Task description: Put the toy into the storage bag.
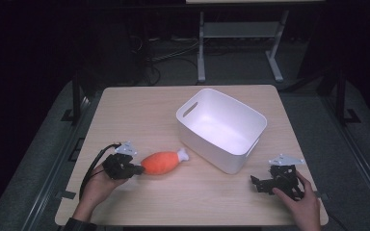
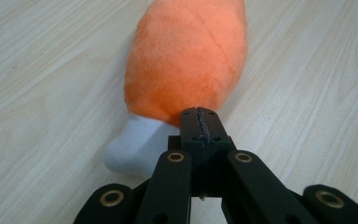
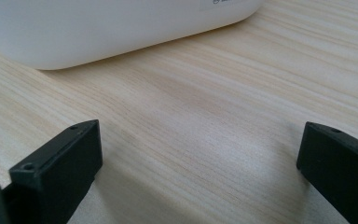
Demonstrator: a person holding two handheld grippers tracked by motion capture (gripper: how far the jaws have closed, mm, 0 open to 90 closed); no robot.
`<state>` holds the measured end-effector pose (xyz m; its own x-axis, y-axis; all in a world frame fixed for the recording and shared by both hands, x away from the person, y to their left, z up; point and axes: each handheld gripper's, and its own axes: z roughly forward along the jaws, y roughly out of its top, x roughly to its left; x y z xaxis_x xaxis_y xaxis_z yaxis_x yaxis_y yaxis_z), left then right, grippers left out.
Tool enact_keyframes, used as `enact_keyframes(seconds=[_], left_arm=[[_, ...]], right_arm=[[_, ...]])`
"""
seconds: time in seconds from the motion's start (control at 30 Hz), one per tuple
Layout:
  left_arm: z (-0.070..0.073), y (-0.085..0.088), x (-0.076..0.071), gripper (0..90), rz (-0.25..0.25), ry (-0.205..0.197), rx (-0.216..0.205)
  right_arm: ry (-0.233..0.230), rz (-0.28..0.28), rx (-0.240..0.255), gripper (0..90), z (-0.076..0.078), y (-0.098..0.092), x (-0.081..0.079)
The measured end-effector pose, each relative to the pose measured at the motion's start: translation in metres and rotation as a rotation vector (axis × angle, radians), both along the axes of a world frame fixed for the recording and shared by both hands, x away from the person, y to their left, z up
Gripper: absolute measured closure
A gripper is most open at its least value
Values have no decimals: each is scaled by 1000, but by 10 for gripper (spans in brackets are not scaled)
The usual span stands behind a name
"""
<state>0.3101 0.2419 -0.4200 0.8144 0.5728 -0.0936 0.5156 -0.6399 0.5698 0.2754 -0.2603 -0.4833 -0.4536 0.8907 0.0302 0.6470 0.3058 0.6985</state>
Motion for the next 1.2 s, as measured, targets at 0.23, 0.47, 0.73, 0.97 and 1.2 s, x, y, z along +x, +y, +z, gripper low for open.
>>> enact_keyframes(seconds=[0.23, 0.47, 0.73, 0.97, 1.2], left_arm=[[13, -2, -1, 867, -25, -20, 3], [33, -9, 8, 595, -69, -8, 13], [33, -20, 18, 336, -119, 3, 56], [26, -37, 29, 143, -173, -3, 112], [22, -52, 40, 125, -232, -13, 148]], right_arm=[[0, 0, 0, 0, 0, 0, 0], [0, 0, 0, 0, 0, 0, 0], [0, 0, 0, 0, 0, 0, 0], [0, 0, 0, 0, 0, 0, 0], [0, 0, 0, 0, 0, 0, 0]])
